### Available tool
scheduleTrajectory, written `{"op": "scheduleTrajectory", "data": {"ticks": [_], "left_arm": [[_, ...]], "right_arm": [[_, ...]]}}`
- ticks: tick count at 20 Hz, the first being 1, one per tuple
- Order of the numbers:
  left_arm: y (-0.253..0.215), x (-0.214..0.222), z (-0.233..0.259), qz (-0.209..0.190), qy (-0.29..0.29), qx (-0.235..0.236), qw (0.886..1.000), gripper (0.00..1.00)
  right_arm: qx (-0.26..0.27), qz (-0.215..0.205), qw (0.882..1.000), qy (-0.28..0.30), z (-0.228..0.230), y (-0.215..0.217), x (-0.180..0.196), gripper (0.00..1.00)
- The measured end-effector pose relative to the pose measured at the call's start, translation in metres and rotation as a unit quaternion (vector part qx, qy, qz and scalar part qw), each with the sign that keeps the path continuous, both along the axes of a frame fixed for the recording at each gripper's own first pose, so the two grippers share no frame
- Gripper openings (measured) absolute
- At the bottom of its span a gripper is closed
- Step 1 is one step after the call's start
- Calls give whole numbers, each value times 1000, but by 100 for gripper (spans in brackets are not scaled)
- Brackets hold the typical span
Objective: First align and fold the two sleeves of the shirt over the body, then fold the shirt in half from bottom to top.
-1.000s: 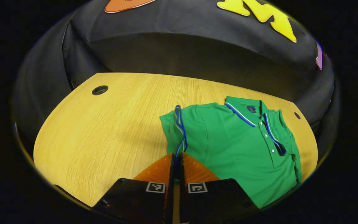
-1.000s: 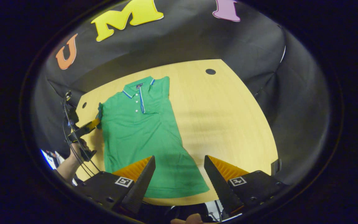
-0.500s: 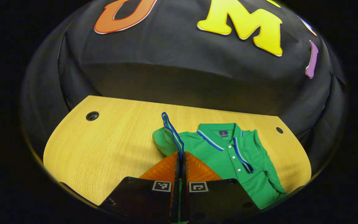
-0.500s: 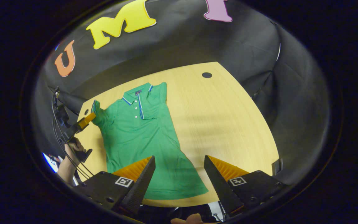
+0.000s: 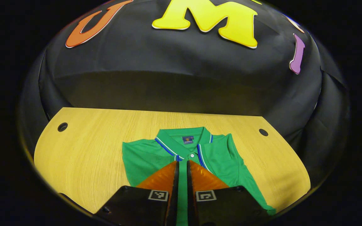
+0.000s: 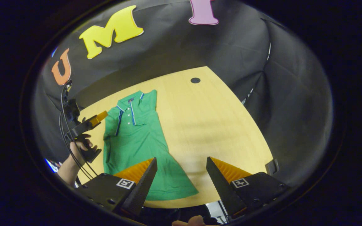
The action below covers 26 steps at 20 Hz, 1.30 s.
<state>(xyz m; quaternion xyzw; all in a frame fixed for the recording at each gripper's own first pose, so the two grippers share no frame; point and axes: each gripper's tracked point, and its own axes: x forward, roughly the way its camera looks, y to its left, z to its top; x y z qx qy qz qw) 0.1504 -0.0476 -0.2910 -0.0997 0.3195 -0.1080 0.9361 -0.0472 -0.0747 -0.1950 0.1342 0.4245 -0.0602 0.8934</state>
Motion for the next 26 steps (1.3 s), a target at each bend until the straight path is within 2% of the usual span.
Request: {"op": "scheduleTrajectory", "data": {"ticks": [1,4,7,8,9,13,15,16,19,20,21,23,25,26], "left_arm": [[-2,-3,-1,1,3,-4,1000,28],[12,-15,10,23,-5,14,1000,100],[27,-29,34,33,-30,27,999,100],[32,-36,42,39,-36,29,998,100],[37,-43,51,48,-40,29,998,100],[64,-86,77,89,-52,46,994,100],[69,-118,80,88,-46,51,994,100],[72,-135,77,83,-38,51,994,100],[86,-189,58,69,4,48,996,100],[91,-206,49,63,21,50,997,100],[97,-223,37,57,40,54,996,100],[104,-256,13,43,82,61,994,100],[103,-288,-14,28,132,57,989,100],[101,-307,-25,18,156,54,986,100]], "right_arm": [[0,1,1000,-2,2,1,3,96],[-15,30,999,-21,9,9,12,96],[-61,89,992,-63,15,21,27,96],[-78,107,988,-74,16,25,32,92],[-87,126,985,-80,16,32,34,96],[-58,176,977,-103,5,56,40,97],[-55,179,979,-81,-17,47,34,94],[-52,179,980,-70,-27,44,30,97],[-72,193,978,-39,-53,29,20,96],[-82,202,975,-30,-61,25,15,93],[-86,208,974,-22,-68,24,8,96],[-87,218,972,8,-92,23,-11,93],[-93,223,969,45,-121,21,-31,97],[-93,228,967,63,-133,21,-39,93]]}}
